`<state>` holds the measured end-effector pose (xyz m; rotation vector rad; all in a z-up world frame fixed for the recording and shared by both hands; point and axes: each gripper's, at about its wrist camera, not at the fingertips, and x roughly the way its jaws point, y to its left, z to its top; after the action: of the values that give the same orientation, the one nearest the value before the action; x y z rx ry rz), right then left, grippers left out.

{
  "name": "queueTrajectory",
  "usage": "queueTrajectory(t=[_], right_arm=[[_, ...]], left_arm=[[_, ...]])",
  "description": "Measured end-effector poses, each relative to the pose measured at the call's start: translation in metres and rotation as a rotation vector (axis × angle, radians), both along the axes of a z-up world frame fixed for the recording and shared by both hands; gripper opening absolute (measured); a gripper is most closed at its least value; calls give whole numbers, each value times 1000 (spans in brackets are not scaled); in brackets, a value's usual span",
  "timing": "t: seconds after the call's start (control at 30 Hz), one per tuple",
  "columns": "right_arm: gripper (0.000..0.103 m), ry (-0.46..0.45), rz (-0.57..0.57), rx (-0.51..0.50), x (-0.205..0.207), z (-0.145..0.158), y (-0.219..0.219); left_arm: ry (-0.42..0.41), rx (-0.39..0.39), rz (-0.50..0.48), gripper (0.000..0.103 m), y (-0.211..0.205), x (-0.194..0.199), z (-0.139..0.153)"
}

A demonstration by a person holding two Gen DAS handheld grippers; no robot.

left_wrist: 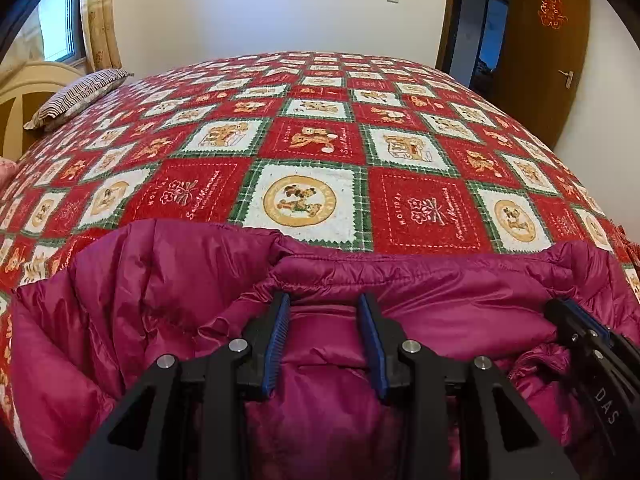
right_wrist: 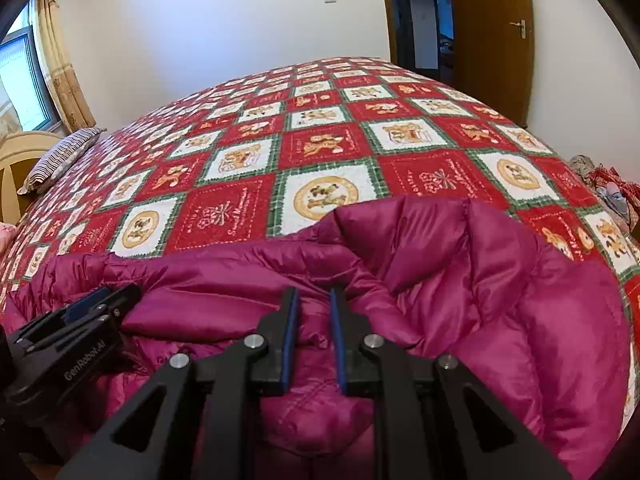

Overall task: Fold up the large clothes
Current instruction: 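Fold the hem up toward the collar with both grippers, then release the folded hem and lift both grippers away from the jacket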

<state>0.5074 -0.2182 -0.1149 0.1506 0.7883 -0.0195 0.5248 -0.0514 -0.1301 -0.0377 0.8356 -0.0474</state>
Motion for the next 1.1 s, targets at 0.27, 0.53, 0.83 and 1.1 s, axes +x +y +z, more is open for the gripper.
queueTrajectory(t=[0.27, 0.53, 0.83, 1.1], right_arm=[[18, -68, -131, -54, -16, 13, -8], [19, 56, -113, -200, 6, -1, 9], [19, 26, -113, -139, 1, -1, 1], [19, 17, -115, -133, 0, 0, 1]], left_arm=[[-13, -32, -2, 37, 4, 2, 0], [-16, -9, 1, 37, 1, 2, 1], [-21, 11, 5, 37, -1, 2, 1], [-23, 26, 10, 37, -2, 2, 1]])
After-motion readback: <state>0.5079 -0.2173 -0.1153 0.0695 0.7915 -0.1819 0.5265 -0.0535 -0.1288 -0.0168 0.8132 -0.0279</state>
